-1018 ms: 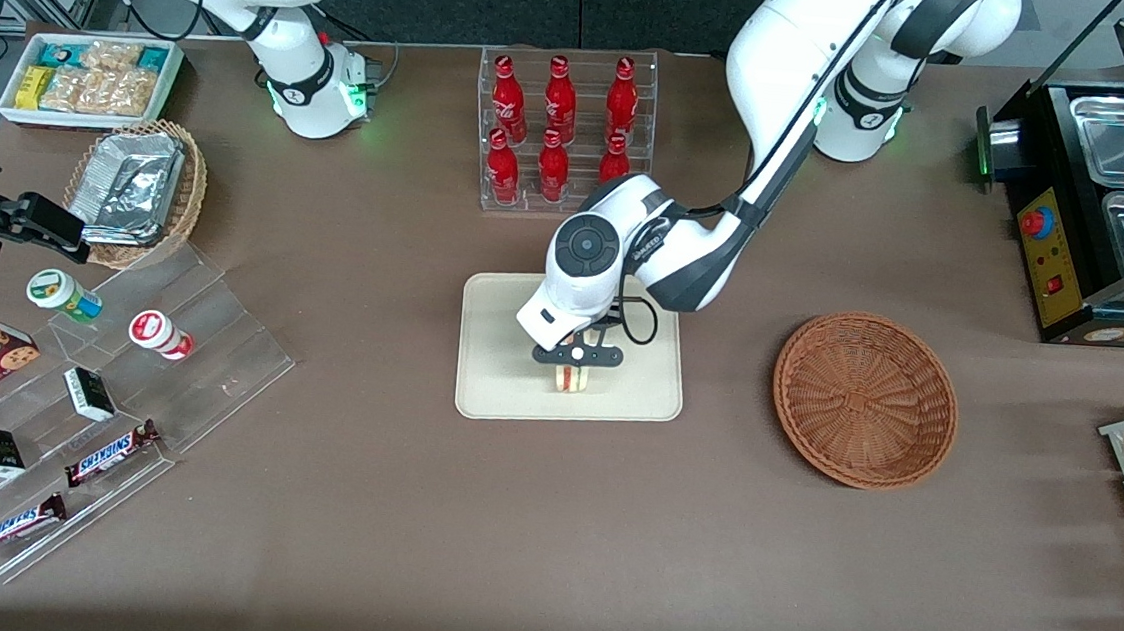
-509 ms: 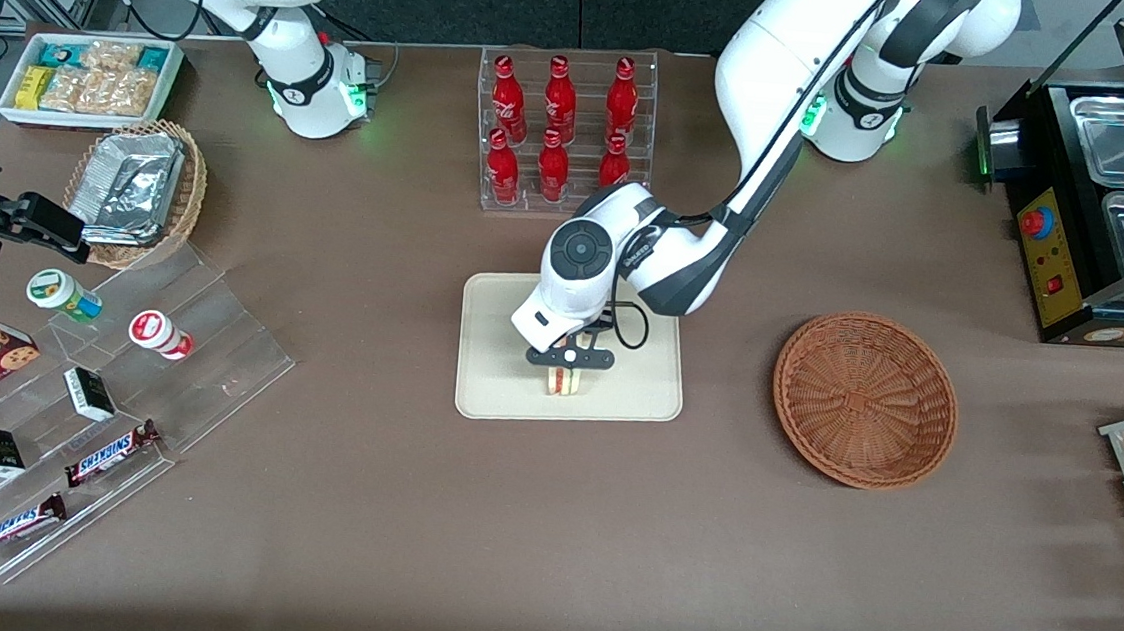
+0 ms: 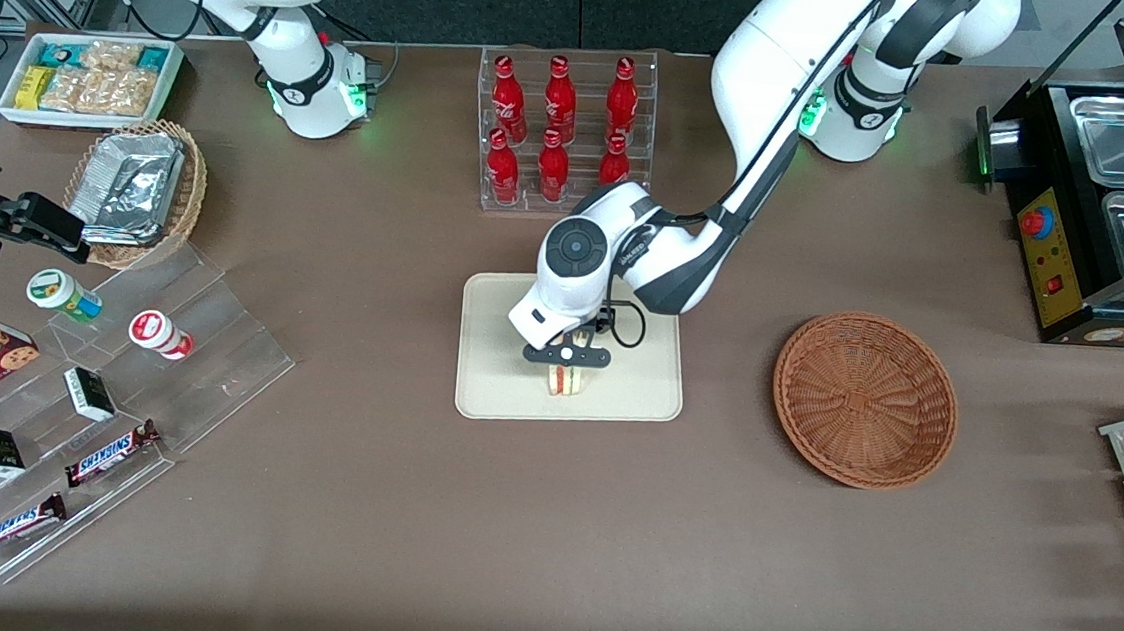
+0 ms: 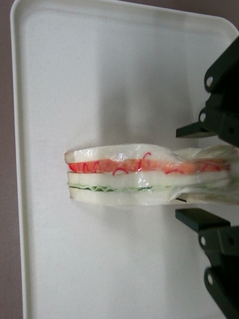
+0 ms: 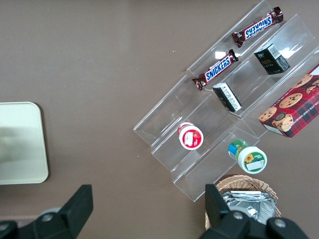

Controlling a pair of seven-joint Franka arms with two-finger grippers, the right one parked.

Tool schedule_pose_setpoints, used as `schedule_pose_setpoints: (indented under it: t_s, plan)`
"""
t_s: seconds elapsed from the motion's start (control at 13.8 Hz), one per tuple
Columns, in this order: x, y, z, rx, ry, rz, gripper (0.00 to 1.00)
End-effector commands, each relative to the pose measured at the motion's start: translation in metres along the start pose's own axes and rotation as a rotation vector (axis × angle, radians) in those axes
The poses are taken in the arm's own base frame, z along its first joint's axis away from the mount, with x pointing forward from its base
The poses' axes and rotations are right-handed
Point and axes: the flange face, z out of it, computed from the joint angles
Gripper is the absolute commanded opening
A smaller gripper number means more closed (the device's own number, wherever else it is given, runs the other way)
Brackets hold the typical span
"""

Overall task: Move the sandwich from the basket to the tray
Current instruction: 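Lower the sandwich onto the tray and open the left gripper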

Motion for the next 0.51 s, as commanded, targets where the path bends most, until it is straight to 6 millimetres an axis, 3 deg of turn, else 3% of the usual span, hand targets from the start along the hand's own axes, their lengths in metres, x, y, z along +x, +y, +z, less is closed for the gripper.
schedule_pose_setpoints:
  t_s: [0.0, 0.15, 0.44]
  plan:
    - [0.006, 0.006, -0.008, -0.005, 0.029, 0.007, 1.0]
    - [0.007, 0.006, -0.021, -0.009, 0.04, 0.006, 1.0]
    - [0.007, 0.0, -0.065, -0.007, 0.055, 0.005, 1.0]
